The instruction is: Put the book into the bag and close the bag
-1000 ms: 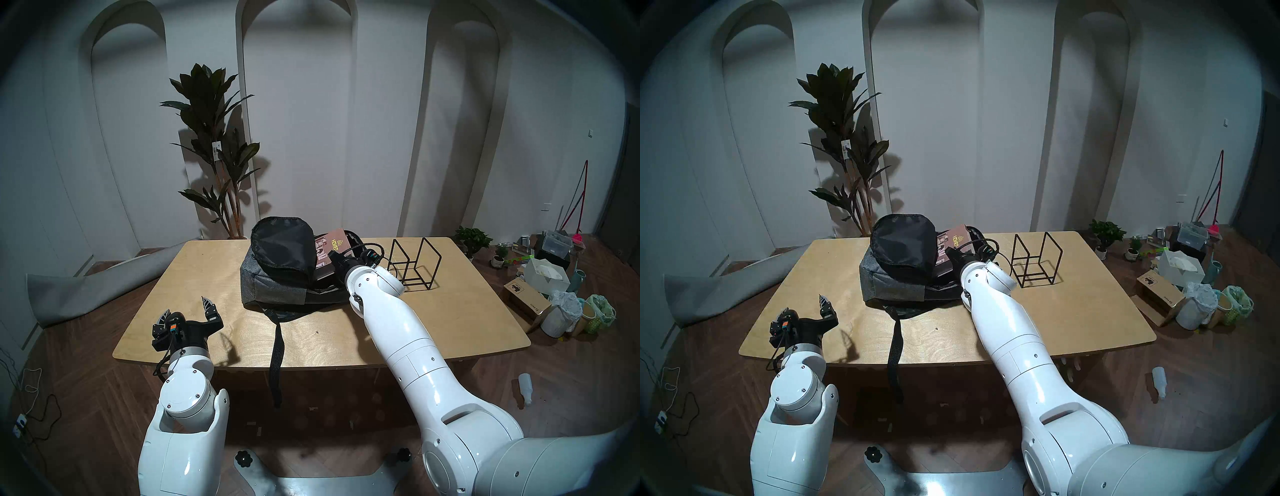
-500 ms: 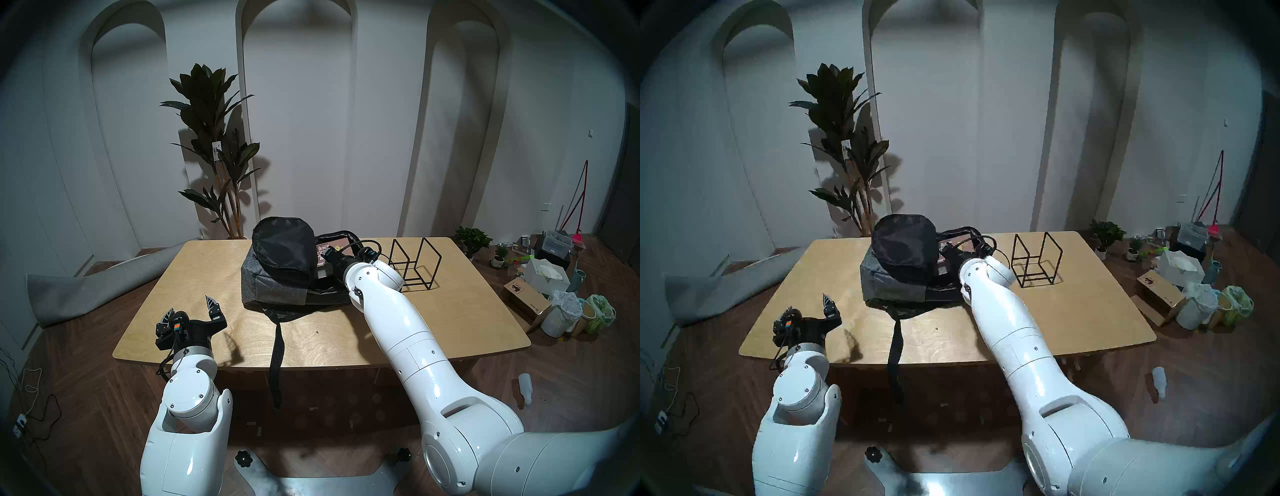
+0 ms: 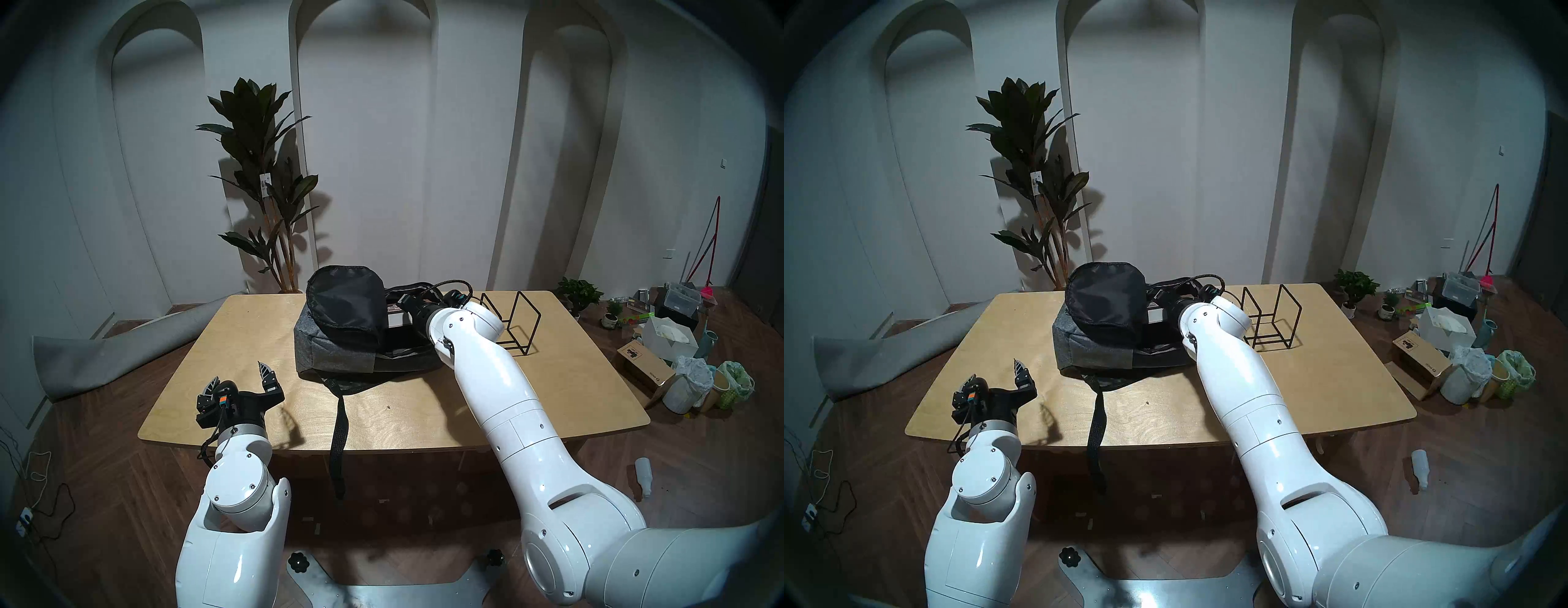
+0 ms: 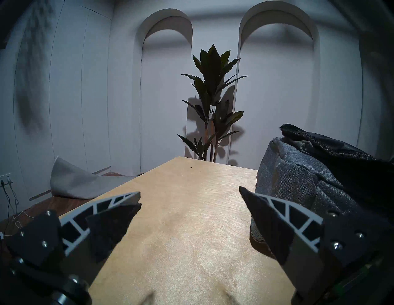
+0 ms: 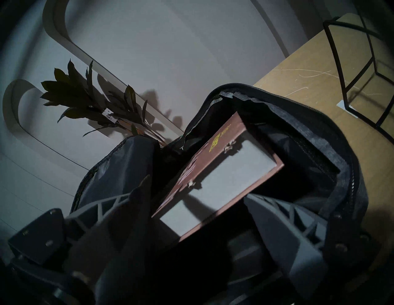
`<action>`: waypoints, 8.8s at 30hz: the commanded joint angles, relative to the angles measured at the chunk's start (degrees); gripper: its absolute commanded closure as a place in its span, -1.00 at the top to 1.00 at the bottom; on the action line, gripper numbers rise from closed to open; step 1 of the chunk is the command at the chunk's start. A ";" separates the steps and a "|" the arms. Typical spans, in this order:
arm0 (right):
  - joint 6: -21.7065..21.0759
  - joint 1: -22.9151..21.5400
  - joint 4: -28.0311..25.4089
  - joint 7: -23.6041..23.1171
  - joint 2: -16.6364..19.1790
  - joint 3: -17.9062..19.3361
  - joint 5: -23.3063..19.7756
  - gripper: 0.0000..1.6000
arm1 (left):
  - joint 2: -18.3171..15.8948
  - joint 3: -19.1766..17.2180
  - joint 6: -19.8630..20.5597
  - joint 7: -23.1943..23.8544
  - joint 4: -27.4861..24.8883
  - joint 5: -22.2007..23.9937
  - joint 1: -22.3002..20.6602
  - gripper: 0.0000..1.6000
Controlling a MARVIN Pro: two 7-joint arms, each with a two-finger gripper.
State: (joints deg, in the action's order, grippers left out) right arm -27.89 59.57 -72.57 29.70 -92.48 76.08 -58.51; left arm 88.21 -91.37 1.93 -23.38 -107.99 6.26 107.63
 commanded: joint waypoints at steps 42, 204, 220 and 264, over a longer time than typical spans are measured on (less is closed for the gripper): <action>-4.99 6.60 -27.05 -5.97 20.95 10.72 8.23 1.00 | -4.82 2.23 6.32 5.66 -7.60 2.13 -8.51 1.00; 15.66 -3.74 10.87 7.66 1.40 -39.73 77.85 -1.00 | -12.50 -19.70 22.02 15.79 -19.76 7.47 8.72 1.00; 11.31 2.75 5.45 12.28 4.35 -30.13 70.71 -1.00 | -14.82 -16.97 23.13 17.51 -18.83 6.89 6.55 1.00; 11.59 10.40 -13.86 17.18 10.70 -21.52 63.18 1.00 | -16.53 -13.19 25.88 19.86 -18.28 5.12 3.05 1.00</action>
State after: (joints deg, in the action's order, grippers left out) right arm -18.26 71.40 -80.27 45.68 -82.78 52.49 4.50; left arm 71.83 -104.43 28.23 -3.68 -125.61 11.16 111.57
